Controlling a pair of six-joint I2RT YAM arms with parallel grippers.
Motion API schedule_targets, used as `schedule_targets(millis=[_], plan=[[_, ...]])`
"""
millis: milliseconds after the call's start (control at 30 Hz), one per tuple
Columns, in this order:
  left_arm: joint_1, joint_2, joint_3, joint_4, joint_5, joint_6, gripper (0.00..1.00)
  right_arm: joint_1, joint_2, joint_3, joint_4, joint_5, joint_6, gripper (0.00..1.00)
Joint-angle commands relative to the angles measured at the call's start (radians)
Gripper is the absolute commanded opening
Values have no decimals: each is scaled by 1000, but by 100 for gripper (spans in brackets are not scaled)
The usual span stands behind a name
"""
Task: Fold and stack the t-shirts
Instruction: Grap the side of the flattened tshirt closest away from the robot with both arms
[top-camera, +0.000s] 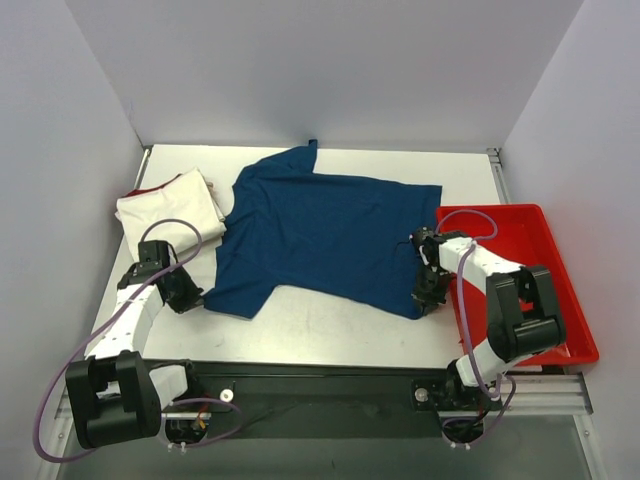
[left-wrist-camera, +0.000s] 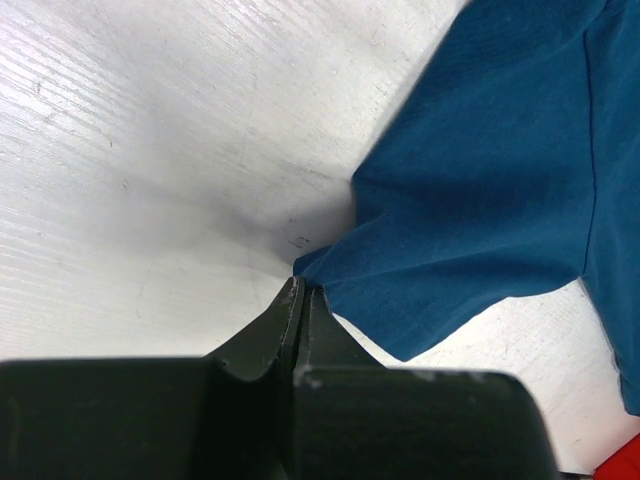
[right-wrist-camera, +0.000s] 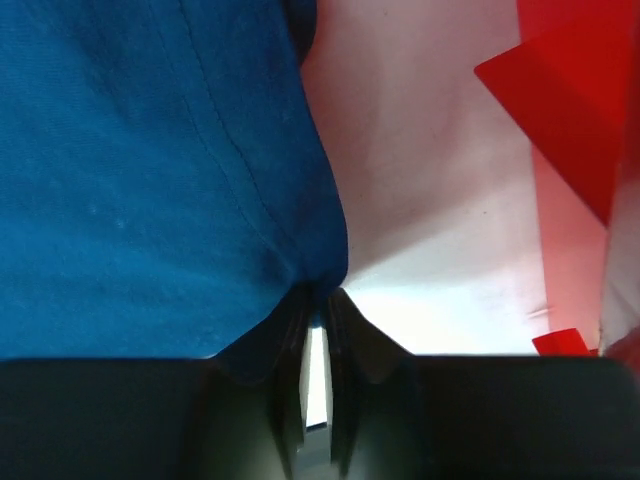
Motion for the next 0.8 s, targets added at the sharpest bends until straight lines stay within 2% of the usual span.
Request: schedule_targets(millis=[0, 133, 300, 333, 367, 467, 500, 667, 767], plan=[[8, 1, 37, 24, 12, 10, 0, -4, -56, 22, -105, 5, 4, 3], [9, 0, 34, 25, 10, 10, 0, -3, -147, 70, -247, 34, -25, 2], [9, 0, 37, 24, 12, 10, 0, -4, -235, 151, -392, 58, -55, 15], [11, -2, 37, 24, 13, 10, 0, -6, -256, 154, -409, 63, -56, 19], [9, -2, 36, 24, 10, 10, 0, -6, -262, 155, -418, 66, -55, 29], [11, -2, 34, 24, 13, 10, 0, -9, -265, 138, -417, 74, -46, 42], [9, -2, 36, 24, 15, 10, 0, -9, -259, 122, -407, 66, -44, 43], [9, 4, 34, 25, 19, 12, 0, -9, -204, 81, -308, 26, -30, 46], [11, 3, 36, 25, 22, 15, 0, -10, -176, 41, -231, -14, -18, 44]])
